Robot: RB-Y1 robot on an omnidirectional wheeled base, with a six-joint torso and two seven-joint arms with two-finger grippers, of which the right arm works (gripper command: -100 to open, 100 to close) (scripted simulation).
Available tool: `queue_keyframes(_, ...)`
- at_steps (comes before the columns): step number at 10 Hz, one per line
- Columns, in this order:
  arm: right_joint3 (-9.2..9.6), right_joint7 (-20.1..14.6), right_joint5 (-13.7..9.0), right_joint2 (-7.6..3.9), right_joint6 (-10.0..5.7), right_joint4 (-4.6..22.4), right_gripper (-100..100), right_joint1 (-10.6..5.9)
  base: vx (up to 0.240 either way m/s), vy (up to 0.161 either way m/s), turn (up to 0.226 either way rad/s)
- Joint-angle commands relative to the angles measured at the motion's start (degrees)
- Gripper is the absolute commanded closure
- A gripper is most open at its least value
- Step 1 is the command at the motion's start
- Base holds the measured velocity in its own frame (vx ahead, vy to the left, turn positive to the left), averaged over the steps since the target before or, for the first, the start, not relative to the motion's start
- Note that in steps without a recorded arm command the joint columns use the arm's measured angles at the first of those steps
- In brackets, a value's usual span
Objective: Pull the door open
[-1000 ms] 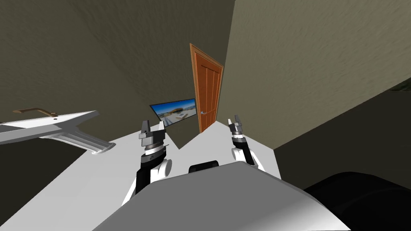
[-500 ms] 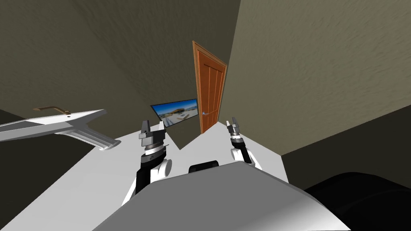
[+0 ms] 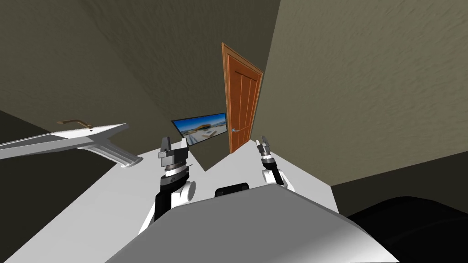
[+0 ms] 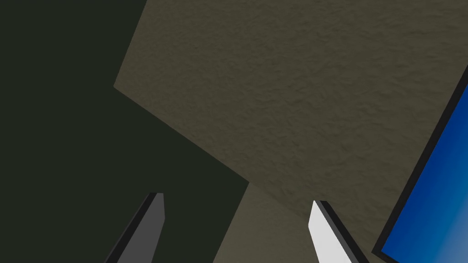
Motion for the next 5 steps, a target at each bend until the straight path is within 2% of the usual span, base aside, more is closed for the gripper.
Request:
queue_keyframes(1,0.14,-0.66,0.13,-0.45,-0.68,2.33,-100,-0.59,0.089,-0.028,0.104)
queue_keyframes(5,0.32,-2.35,0.37,-1.71,-2.64,8.49,-100,-2.23,0.088,-0.03,0.106)
